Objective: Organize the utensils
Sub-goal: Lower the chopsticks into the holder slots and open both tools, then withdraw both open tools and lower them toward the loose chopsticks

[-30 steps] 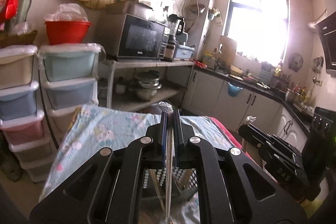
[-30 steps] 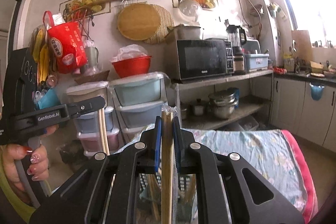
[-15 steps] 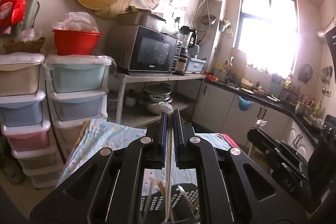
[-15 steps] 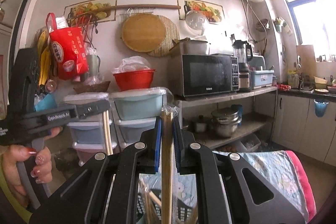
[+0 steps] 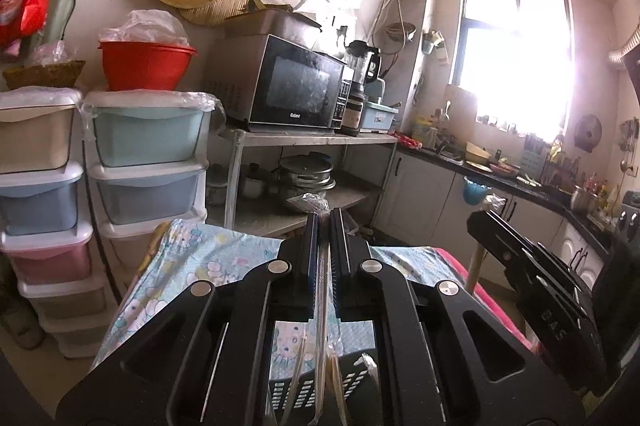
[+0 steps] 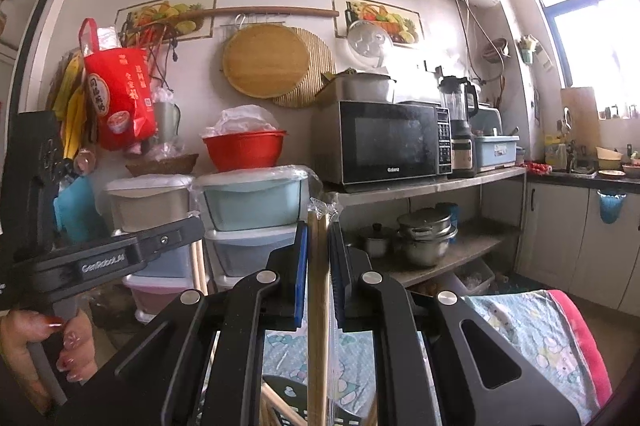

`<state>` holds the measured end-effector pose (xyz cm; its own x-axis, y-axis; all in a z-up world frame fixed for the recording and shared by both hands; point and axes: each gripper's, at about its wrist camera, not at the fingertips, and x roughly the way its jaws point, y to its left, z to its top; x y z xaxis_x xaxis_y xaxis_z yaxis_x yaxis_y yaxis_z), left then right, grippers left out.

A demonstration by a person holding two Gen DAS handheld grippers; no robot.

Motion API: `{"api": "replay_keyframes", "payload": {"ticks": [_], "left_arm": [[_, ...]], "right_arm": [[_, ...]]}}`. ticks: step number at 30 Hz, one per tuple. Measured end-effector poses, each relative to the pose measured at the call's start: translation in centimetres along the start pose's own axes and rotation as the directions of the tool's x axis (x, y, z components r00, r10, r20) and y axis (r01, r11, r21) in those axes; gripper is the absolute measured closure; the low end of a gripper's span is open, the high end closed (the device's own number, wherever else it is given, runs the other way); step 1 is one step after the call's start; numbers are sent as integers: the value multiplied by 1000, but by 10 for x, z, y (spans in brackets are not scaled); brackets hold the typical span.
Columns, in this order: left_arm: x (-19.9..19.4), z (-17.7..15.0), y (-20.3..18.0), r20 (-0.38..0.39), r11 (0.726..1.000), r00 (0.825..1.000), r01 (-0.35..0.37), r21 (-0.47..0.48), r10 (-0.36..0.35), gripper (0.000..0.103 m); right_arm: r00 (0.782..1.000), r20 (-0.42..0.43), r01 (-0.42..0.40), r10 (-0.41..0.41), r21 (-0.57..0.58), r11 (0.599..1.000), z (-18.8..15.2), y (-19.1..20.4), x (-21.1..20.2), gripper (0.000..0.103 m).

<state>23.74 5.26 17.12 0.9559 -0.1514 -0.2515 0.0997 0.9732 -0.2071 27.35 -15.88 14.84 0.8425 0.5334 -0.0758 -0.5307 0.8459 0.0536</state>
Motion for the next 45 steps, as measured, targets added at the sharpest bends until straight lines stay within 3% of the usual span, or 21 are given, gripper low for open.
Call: {"api": "replay_keyframes", "payload": {"ticks": [17,21,25,28,35,45], "left_arm": [[23,-37,10,-71,1000,997,9,-6,-10,100],[22,-42,12,-87,1000,996,12,-11,-13,99],[20,-47,13,-107,1000,994,8,-18,-10,78],[17,-50,15,-118,1000,993,4,-29,-8,73],[7,-58,20,-143,998,990,-15,-57,7,51],[-8,-76,19,-181,997,983,-20,-69,7,37]], "right_arm": [[997,-77,0,4,43,999,-39,-8,20,91],[996,-93,-3,9,59,998,-44,-9,16,78],[995,-102,-5,12,70,998,-47,-11,9,70],[994,-109,-1,9,76,997,-48,-13,5,66],[991,-136,19,-7,88,996,-54,-17,-7,60],[984,-176,38,-20,102,994,-66,-21,-30,56]]}}
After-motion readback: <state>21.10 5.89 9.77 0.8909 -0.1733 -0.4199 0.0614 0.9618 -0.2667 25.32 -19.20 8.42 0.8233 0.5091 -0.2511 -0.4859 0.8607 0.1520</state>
